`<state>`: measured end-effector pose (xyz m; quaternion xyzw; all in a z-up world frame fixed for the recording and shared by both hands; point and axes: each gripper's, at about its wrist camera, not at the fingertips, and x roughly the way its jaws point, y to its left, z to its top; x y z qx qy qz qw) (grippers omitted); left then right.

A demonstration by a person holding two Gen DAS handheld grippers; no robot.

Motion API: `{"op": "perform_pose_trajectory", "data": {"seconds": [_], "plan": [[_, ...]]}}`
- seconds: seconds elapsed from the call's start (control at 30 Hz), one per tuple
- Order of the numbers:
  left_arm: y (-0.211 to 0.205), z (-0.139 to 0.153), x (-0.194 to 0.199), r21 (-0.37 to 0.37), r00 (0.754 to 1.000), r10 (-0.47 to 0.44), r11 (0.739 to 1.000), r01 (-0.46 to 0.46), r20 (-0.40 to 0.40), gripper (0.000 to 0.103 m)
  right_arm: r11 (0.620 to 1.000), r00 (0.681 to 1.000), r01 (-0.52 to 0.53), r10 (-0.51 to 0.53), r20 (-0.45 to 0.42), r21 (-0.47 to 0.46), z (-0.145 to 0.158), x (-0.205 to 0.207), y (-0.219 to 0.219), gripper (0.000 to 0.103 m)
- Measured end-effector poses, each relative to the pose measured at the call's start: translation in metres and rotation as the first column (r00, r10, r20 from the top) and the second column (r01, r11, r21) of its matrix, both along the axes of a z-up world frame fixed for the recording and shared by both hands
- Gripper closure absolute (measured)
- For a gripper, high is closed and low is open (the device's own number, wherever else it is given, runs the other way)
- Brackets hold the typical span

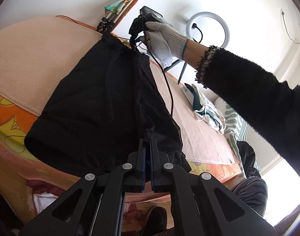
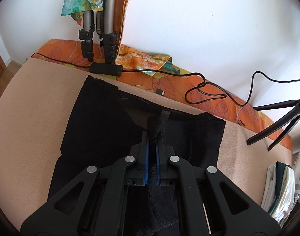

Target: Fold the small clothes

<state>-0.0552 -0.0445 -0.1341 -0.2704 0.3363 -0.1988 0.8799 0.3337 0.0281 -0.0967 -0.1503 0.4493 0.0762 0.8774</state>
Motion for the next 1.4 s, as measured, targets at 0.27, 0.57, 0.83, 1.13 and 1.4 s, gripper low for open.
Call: {"op": "perform_pose_trajectory", "data": {"seconds": [0.27,0.57,0.83,1.13,1.4], "plan": [[0.006,0.011,-0.009,0.070,0.999,-0.028,0.997,0.030,-0.022,0.080,0.988,0.997,-0.047,0.037,0.065,0.149,0.052,-0.050,-0.046,0.038],[0.051,0.038,-0.011,0.176,0.994,-0.098,0.979,0.103,-0.039,0.064,0.944,0.997,-0.073,0.058,0.056,0.323,0.065,-0.194,-0.165,0.038],[0.083,0.017,0.017,0.184,0.972,-0.108,0.972,0.148,-0.209,0.060,0.917,0.995,-0.068,0.091,-0.041,0.392,0.004,-0.318,-0.215,0.038],[0.085,-0.008,0.024,0.091,0.942,-0.122,0.983,0.158,-0.312,0.060,0.912,0.972,-0.097,0.173,-0.160,0.398,-0.075,-0.385,-0.202,0.042],[0.083,-0.006,0.022,0.077,0.952,-0.144,0.982,0.171,-0.271,0.096,0.931,0.956,-0.200,0.255,-0.148,0.306,-0.093,-0.411,-0.171,0.082]]}}
